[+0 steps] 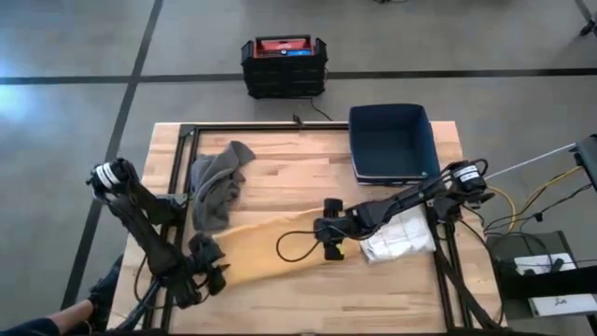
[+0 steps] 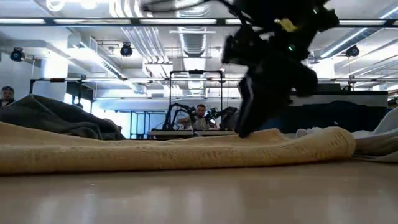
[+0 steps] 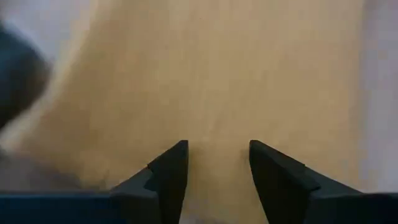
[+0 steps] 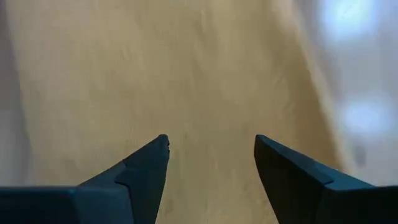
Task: Fold towel
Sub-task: Fold the yellow towel
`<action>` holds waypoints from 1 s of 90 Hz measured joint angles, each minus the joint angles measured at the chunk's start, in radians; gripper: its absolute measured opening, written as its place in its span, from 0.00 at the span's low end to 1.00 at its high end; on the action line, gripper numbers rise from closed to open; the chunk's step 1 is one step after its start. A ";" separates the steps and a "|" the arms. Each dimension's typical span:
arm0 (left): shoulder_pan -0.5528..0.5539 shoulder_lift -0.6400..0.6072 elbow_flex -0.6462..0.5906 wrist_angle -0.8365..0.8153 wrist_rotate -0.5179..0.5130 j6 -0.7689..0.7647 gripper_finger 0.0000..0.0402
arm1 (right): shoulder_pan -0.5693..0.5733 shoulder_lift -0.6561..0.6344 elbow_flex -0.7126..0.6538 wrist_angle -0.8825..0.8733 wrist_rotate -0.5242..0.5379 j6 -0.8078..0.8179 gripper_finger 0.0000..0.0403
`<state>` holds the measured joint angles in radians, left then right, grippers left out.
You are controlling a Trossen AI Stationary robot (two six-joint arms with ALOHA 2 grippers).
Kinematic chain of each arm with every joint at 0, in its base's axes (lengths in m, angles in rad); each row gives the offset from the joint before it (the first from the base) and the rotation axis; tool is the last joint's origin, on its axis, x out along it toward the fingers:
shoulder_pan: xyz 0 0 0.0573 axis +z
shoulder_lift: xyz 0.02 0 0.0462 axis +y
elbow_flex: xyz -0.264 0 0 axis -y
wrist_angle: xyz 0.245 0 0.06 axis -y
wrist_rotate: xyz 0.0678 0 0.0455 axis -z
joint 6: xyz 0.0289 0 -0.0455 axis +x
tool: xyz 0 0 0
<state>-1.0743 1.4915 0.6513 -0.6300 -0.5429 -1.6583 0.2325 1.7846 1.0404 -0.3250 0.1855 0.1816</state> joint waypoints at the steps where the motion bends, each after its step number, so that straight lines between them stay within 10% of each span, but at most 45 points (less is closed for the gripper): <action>1: -0.001 0.001 -0.001 -0.003 0.007 -0.002 0.36 | 0.000 0.000 -0.005 0.001 -0.003 0.008 0.54; 46: -0.060 -0.027 0.056 -0.067 0.054 -0.044 0.21 | 0.211 0.065 0.007 0.009 -0.031 0.328 0.48; 77: -0.004 -0.053 0.114 -0.087 -0.387 0.126 0.19 | 0.235 0.042 0.223 -0.201 0.142 0.177 0.47; 90: 0.113 -0.052 0.051 -0.057 -0.362 0.215 0.19 | 0.197 0.047 0.221 -0.039 0.212 0.056 0.46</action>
<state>-0.9612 1.4395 0.7028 -0.6874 -0.9053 -1.4436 0.4295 1.8319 1.2610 -0.3643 0.3978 0.2379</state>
